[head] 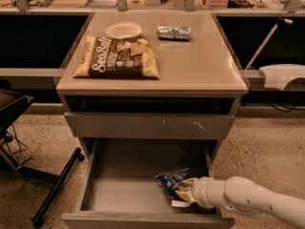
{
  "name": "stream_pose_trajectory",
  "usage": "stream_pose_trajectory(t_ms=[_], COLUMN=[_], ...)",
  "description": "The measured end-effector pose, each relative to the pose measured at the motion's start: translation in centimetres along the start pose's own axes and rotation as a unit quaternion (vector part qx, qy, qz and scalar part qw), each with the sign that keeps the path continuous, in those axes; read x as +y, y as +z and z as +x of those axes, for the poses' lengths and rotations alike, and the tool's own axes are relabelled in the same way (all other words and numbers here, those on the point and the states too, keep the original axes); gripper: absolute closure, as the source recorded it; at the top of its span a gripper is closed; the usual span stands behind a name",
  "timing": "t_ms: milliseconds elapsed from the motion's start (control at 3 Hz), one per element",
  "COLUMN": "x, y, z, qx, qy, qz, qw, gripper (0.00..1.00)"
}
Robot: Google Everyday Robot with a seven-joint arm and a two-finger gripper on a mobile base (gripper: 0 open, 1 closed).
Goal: Place blue chip bag into middle drawer
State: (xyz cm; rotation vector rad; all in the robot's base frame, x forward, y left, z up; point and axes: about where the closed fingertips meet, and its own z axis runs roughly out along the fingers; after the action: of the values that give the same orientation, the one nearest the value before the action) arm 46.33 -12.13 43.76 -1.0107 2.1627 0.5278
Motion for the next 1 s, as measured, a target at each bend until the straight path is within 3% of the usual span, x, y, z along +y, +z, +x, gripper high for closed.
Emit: stream_pose_trajectory(t_ms=[333, 1000], x=[-1.61, -1.6], y=[0.09, 0.1], z=[-0.39, -0.39], qx=[-0.007, -0.007], qy=[0.0, 0.0], qz=[0.032, 0.032], qw=[0.9994, 0.9994], gripper=[1.0, 0.58])
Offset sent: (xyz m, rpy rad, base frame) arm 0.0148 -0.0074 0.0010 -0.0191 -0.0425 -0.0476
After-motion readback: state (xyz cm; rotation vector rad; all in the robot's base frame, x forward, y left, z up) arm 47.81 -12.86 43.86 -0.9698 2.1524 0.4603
